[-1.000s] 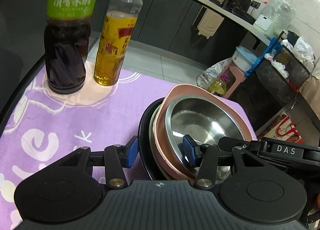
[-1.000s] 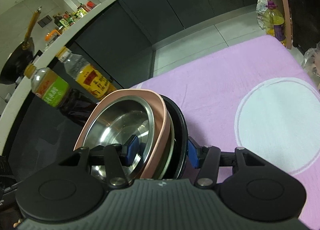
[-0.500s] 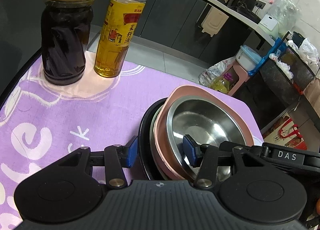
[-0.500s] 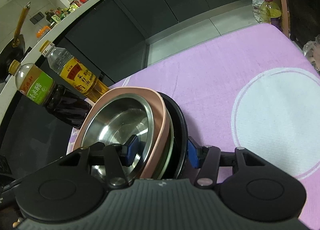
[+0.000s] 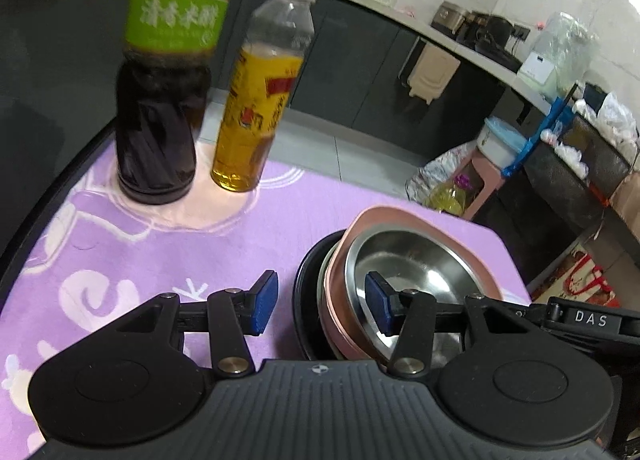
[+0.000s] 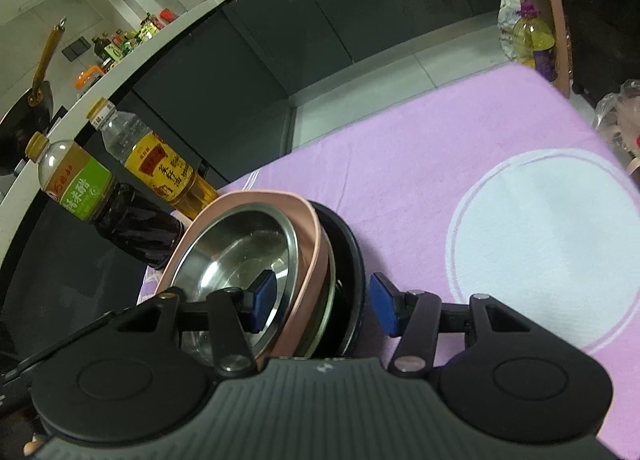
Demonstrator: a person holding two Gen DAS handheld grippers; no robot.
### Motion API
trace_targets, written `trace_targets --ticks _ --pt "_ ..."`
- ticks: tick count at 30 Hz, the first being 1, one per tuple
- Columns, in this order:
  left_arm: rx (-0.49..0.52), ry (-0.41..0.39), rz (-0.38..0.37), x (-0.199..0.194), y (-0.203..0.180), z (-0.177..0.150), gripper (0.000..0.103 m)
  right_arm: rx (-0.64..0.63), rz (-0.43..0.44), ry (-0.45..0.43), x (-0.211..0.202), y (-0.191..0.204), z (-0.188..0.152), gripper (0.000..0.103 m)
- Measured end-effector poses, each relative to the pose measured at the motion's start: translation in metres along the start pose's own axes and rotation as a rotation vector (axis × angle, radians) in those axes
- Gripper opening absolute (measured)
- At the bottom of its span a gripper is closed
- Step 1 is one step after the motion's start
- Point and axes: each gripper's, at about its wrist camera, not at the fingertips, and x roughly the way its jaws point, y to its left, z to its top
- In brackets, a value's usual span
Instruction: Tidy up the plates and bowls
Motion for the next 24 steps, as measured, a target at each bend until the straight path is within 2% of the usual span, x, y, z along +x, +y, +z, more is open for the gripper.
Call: trace_targets --ticks 4,9,14,19,24 --pt "0.002 -0.043 -0.002 -0.028 -0.004 -0.003 0.045 -0.01 -0.019 -0.042 -0.019 0.007 -0.003 0.054" --pt "0.095 -0.131 -0.004 -0.075 -0.024 -0.014 0.045 -0.094 -0.034 -0.135 -0.058 0.032 -0.021 0.054" --pt "0.196 -0.24 0.04 -0.116 -0.044 -0.034 0.046 -0.182 -0.054 -0.169 -0.083 0.055 -0.047 0.054" --pt "0.264 -0.279 0.059 -0.144 -0.053 -0.051 0.046 -0.225 -0.069 -0.193 -0.104 0.071 -0.067 0.054" --pt "0.265 -0.305 0.062 -0.168 -0.053 -0.063 0.046 -0.26 -0.106 -0.24 -0.125 0.084 -0.082 0.054"
